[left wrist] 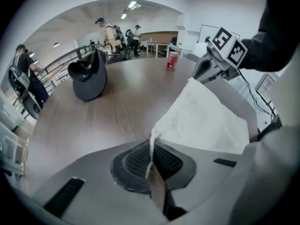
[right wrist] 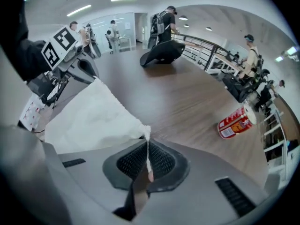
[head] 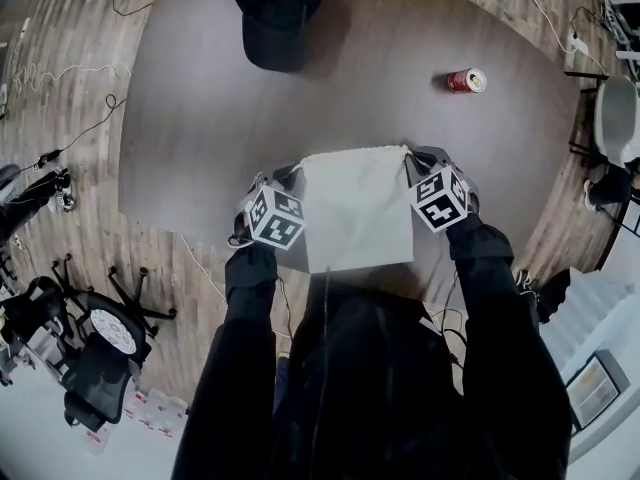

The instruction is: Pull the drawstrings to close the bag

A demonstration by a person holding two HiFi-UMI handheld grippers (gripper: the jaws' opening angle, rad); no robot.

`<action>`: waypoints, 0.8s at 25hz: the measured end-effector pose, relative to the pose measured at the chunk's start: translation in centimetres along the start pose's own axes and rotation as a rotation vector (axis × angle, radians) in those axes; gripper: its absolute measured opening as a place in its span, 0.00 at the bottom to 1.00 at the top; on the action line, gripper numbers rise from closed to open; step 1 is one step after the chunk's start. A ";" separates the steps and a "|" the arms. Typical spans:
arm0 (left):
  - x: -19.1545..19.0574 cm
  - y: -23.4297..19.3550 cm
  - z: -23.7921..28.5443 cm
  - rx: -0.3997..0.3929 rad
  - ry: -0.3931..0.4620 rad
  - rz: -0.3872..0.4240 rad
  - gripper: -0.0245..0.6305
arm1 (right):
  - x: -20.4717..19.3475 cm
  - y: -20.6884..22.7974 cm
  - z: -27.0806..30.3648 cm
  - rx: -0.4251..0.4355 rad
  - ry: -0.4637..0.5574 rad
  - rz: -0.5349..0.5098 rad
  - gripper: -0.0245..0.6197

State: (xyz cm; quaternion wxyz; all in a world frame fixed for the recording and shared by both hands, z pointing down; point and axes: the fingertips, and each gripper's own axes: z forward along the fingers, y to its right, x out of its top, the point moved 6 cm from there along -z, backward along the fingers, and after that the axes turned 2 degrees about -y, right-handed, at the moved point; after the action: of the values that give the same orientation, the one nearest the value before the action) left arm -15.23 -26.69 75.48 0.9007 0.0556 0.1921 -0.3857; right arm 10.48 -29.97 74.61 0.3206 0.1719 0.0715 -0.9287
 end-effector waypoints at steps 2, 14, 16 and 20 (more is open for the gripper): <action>0.6 0.0 -1.6 0.030 0.037 -0.058 0.09 | 0.4 0.2 -2.0 -0.044 0.050 0.040 0.09; 3.0 4.0 -15.3 0.239 0.278 -0.291 0.09 | 3.1 -2.4 -17.6 -0.227 0.423 0.133 0.09; 3.3 4.9 -17.9 0.277 0.319 -0.305 0.09 | 3.2 -3.1 -20.5 -0.259 0.481 0.137 0.09; 4.1 6.8 -23.2 0.347 0.413 -0.338 0.09 | 3.3 -4.3 -26.1 -0.323 0.583 0.148 0.08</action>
State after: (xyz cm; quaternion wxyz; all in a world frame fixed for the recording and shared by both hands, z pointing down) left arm -14.75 -18.95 52.18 0.7430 0.2528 0.3087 -0.5373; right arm 12.50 -22.11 49.24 0.3764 0.3817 0.2937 -0.7914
